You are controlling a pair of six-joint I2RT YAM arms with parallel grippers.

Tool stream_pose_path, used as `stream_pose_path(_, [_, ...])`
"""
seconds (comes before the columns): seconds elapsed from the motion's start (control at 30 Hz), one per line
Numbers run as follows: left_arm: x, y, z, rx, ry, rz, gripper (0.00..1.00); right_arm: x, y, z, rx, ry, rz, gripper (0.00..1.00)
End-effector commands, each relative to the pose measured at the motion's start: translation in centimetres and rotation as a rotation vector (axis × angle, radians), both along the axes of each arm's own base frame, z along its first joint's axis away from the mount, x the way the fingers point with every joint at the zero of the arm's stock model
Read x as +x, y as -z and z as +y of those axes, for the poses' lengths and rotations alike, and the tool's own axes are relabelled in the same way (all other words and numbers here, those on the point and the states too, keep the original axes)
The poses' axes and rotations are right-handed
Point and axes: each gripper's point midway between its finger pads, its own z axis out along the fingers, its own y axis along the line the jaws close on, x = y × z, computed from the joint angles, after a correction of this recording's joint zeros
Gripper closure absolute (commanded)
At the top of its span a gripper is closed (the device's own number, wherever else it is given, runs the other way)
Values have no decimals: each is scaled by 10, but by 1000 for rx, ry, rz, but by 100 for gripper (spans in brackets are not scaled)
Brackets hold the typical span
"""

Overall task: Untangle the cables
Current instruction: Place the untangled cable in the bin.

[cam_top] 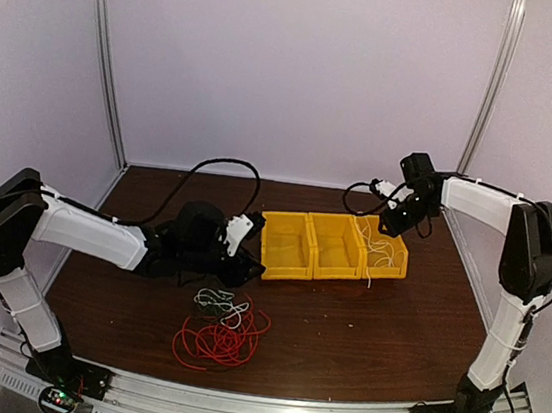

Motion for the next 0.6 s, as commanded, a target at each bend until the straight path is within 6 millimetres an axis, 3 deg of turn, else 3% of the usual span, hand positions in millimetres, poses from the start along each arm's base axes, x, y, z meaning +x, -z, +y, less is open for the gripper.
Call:
stream_pose_path(0.0, [19, -40, 16, 36, -22, -124, 54, -14, -46, 0, 30, -35, -61, 65])
stream_pose_path(0.13, [36, -56, 35, 35, -74, -96, 52, -28, -66, 26, 112, -156, -107, 63])
stream_pose_path(0.27, [46, -76, 41, 49, -38, -66, 46, -23, -60, 47, 140, -198, -97, 61])
stream_pose_path(0.33, [52, -75, 46, 104, -27, -87, 44, -19, -52, 58, 176, -220, -62, 57])
stream_pose_path(0.43, [69, -58, 65, 122, -109, -65, 43, -5, -41, 69, 219, -213, -35, 54])
stream_pose_path(0.5, [79, -47, 81, 90, -176, -39, 35, 4, -33, 72, 225, -190, -23, 53])
stream_pose_path(0.57, [78, -51, 79, 42, -150, -50, 34, 11, -28, 72, 220, -171, -10, 53])
